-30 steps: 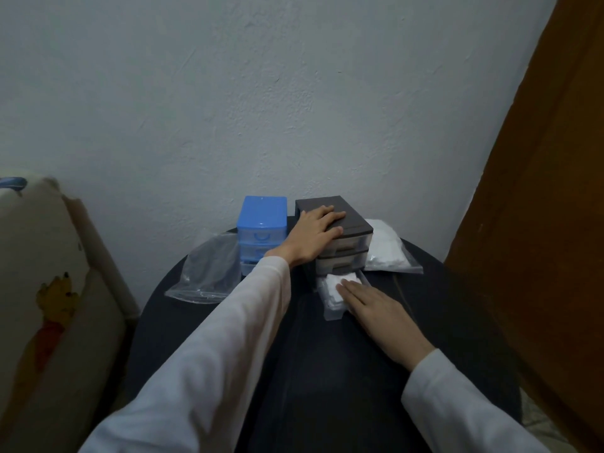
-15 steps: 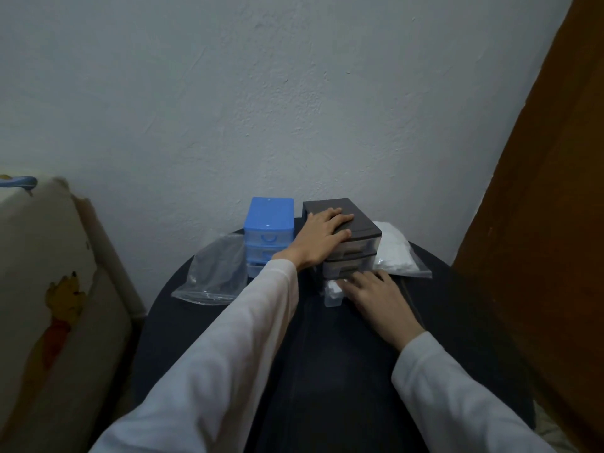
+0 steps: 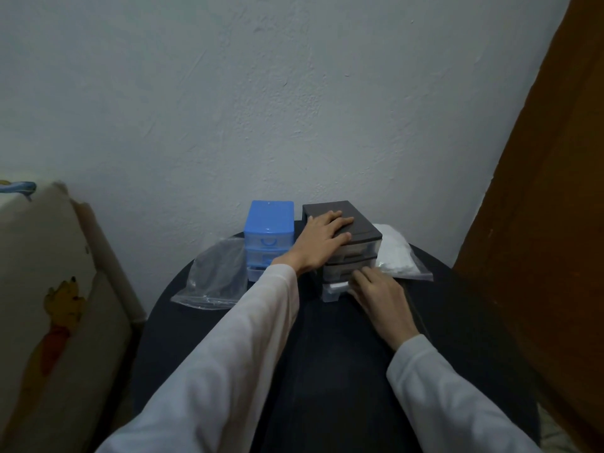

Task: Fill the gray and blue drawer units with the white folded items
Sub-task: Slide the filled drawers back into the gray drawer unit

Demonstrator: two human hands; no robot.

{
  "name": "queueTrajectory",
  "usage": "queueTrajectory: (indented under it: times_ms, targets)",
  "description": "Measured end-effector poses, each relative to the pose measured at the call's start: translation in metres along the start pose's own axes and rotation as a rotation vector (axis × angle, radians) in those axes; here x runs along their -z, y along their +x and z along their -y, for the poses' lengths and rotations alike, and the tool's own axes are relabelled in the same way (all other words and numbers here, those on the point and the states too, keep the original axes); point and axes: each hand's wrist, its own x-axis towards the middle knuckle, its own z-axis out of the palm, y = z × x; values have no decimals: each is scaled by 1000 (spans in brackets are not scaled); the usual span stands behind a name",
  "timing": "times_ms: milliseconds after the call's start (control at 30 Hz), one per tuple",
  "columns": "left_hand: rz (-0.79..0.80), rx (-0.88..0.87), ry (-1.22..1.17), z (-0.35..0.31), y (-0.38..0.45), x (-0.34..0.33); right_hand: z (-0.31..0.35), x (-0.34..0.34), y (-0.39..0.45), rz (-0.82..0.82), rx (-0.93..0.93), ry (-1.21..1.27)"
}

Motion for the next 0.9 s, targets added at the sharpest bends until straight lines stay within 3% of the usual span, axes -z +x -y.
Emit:
queueTrajectory:
  times_ms: [533, 667, 767, 900]
  targets:
    - [1, 0, -34, -1, -4, 0, 2, -3, 0, 61, -218, 169]
    - [-16, -15, -70, 1, -7, -1, -1, 10, -3, 15, -382, 336]
    - [-160, -2, -203, -8, -16, -7, -9, 26, 5, -62, -522, 478]
    - [-534, 134, -575, -32, -46, -27, -17, 41, 18, -95, -644, 682]
